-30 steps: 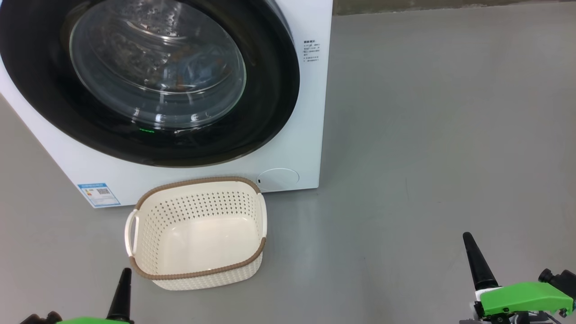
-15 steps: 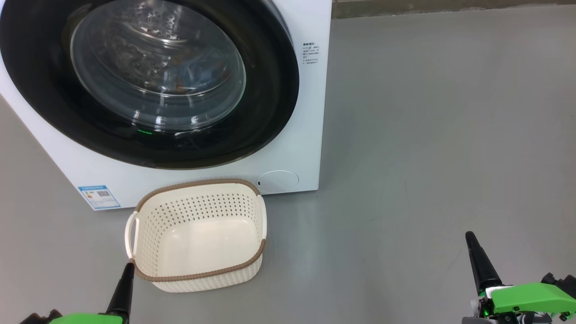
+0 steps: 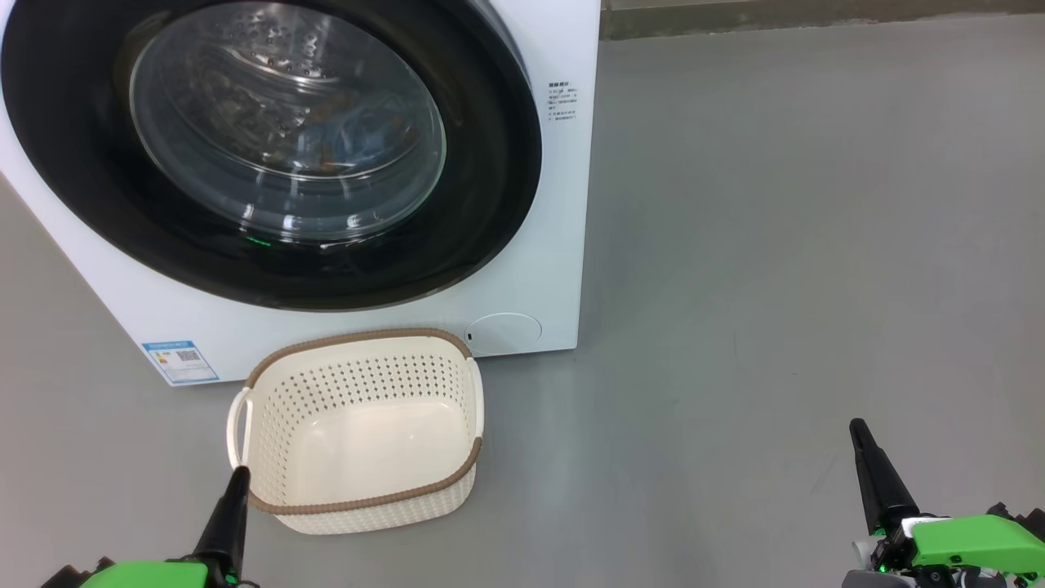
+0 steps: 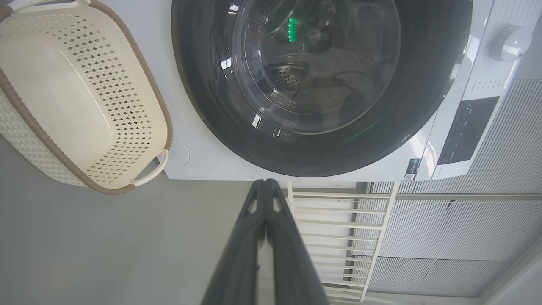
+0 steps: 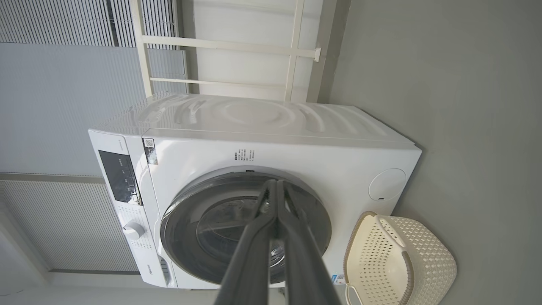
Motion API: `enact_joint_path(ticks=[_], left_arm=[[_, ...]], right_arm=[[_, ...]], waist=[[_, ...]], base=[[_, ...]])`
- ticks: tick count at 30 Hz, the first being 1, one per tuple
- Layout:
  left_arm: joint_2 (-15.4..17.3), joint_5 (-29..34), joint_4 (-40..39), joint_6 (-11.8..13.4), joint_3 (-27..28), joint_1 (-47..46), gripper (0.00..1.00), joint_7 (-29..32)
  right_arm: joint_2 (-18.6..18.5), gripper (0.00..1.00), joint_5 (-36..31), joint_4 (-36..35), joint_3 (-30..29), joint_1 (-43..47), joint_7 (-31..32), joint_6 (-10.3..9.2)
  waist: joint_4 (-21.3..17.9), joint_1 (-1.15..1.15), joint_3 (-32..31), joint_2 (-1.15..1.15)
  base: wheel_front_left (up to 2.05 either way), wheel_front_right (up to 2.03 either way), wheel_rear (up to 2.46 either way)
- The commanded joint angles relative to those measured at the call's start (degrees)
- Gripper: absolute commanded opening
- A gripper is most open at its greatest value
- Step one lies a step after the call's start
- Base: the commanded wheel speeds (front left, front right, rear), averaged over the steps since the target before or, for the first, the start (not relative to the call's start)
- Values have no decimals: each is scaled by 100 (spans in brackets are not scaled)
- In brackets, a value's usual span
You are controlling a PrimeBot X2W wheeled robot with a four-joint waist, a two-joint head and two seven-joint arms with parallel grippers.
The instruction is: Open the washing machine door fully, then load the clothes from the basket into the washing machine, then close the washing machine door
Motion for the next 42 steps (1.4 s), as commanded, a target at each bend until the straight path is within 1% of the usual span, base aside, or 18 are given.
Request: enact_joint_path(ticks=[1, 5, 42], left_arm=[[141, -175, -100, -57, 191, -291, 0, 57], [146, -385, -79, -65, 197, -322, 0, 111], [146, -385, -80, -65, 197, -322, 0, 111]], right_arm=[[-17, 0, 197, -182, 98, -210, 52, 10], [-16, 0, 403, -189, 83, -213, 107, 9], [-16, 0, 405, -189, 86, -212, 105, 9]], waist=[[0, 0, -4, 0], [-2, 0, -14, 0], [-2, 0, -14, 0]], base=[[0, 0, 0], [0, 0, 0], [0, 0, 0]])
